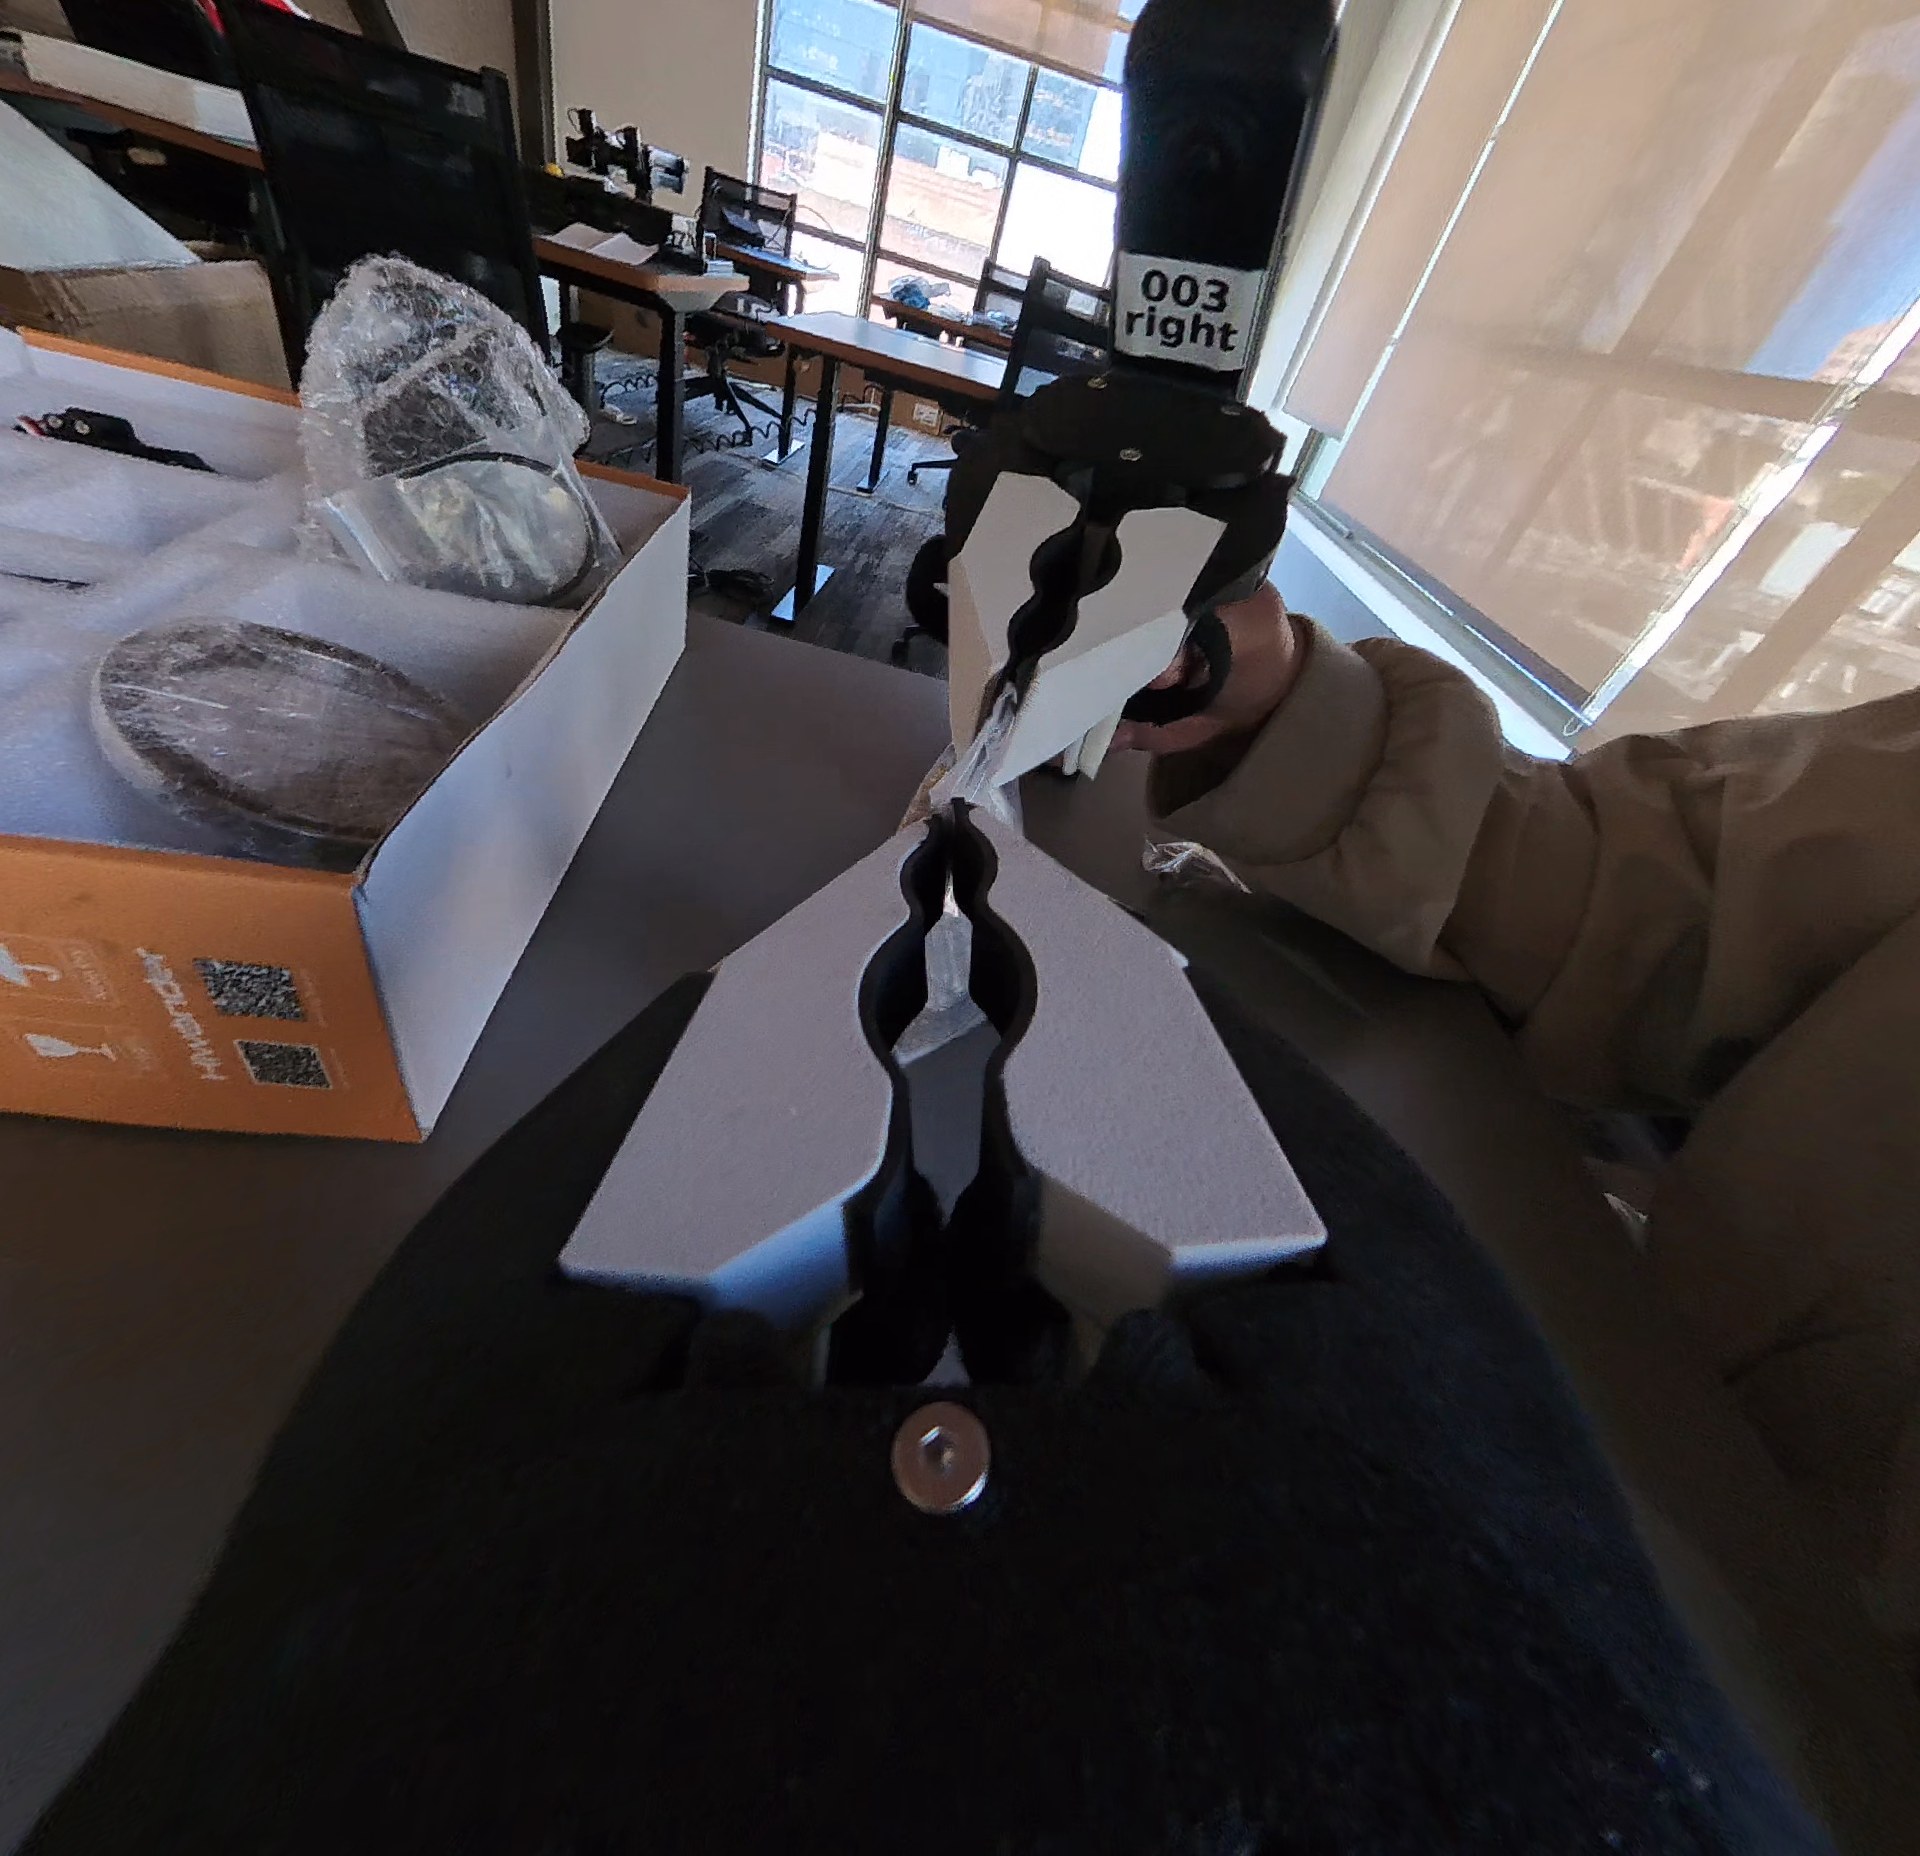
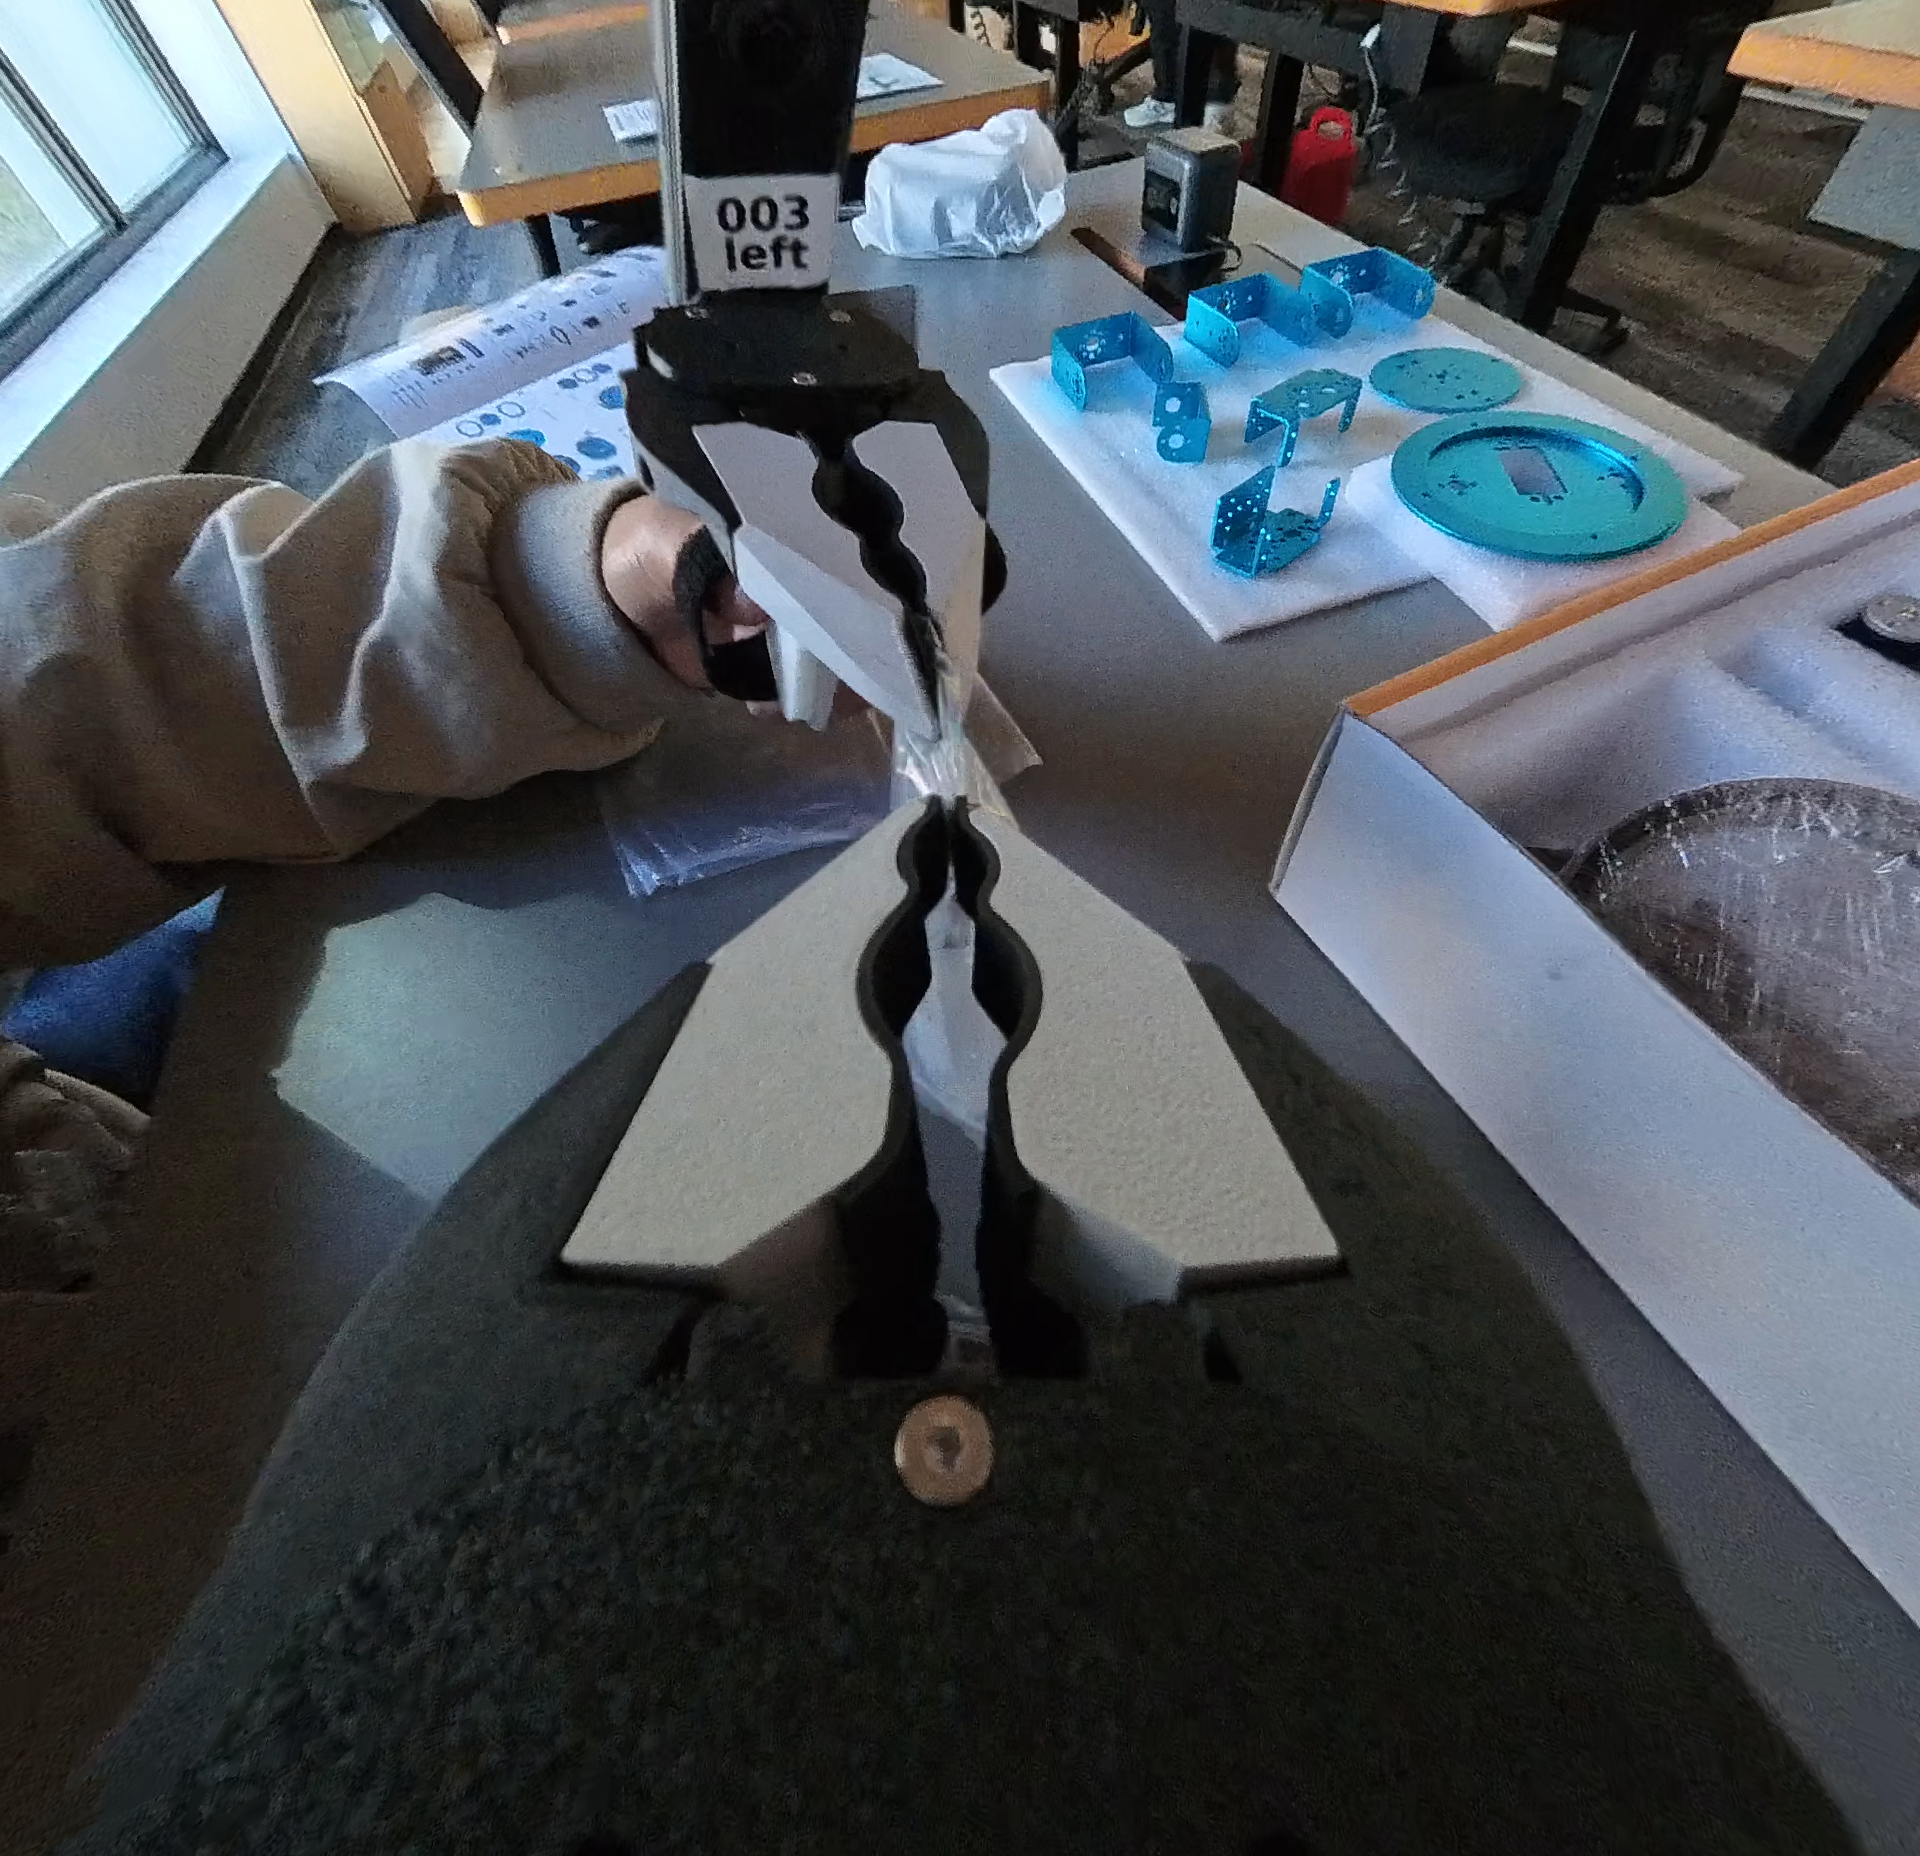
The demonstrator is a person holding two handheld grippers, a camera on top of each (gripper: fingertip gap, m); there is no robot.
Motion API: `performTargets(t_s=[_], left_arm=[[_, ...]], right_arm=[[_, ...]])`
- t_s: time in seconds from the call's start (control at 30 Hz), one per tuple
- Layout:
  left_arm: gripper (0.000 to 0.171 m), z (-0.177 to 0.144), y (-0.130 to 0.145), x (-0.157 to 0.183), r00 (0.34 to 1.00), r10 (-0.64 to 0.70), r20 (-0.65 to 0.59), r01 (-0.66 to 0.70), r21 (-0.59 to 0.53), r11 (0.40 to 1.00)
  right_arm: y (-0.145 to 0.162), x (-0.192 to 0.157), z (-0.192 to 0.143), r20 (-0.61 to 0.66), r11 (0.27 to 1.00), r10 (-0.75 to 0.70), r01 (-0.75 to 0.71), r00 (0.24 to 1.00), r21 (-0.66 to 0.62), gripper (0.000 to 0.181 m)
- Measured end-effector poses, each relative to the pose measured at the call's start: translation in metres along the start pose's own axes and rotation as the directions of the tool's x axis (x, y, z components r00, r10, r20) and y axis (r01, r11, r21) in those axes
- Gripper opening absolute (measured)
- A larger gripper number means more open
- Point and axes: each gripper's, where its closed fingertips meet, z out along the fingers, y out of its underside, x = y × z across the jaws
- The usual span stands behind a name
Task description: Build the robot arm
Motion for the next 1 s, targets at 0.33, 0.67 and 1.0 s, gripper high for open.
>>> performTargets(t_s=[0.33,0.67,1.0], left_arm=[[0.024,0.005,0.022,0.006,0.972,0.229,0.045,-0.212,-0.236,0.948],[0.000,-0.003,0.053,-0.009,0.901,0.416,0.121,-0.305,-0.505,0.808],[0.000,-0.053,0.090,-0.056,0.943,0.244,0.225,-0.083,-0.552,0.829]], right_arm=[[0.036,-0.009,0.019,0.015,0.971,-0.083,0.084,0.996,-0.222,0.000],[0.041,0.000,0.037,-0.016,0.977,0.025,-0.028,1.000,-0.213,0.005],[0.106,0.009,0.021,-0.080,0.840,0.078,-0.109,0.994,-0.532,0.024]])
